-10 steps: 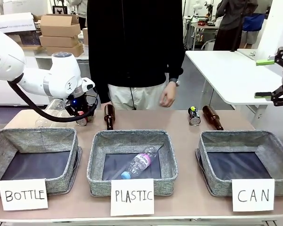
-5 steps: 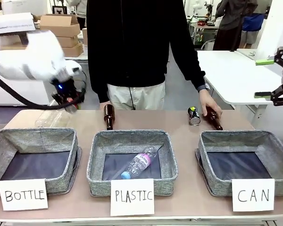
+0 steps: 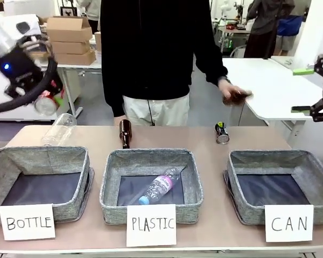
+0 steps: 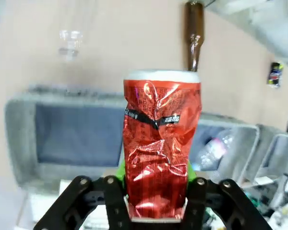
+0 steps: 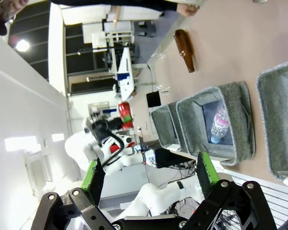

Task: Sort the can waste into the basket.
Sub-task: Pick up the can waste from the table and place it in the right Fabric basket.

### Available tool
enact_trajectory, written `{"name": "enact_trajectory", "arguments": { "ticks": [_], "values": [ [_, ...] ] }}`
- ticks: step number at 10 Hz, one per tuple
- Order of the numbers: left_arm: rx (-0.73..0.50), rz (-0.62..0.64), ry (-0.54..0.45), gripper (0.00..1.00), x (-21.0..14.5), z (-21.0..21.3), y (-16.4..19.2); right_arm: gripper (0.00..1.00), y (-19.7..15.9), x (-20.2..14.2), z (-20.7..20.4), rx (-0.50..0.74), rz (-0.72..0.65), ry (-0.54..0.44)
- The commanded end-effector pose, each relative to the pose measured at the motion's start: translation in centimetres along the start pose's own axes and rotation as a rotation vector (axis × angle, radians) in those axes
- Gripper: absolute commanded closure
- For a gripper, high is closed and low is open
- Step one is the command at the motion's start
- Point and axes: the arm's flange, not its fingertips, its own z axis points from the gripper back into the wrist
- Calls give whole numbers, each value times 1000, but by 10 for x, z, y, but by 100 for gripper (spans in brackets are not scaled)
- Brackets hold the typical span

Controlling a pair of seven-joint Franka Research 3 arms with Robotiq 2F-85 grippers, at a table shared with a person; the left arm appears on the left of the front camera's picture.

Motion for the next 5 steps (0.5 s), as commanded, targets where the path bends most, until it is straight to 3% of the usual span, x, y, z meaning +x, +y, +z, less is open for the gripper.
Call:
{"name": "enact_trajectory", "arguments": {
  "ticks": [1, 2, 5],
  "values": [
    [-43, 98, -67, 100, -70, 6, 31, 0, 2, 3, -2, 26, 26, -1],
    [0, 0, 0, 100, 0, 0, 0, 0, 2, 3, -2, 26, 26, -1],
    [0, 0, 0, 100, 0, 0, 0, 0, 2, 3, -2, 26, 26, -1]
  ]
}}
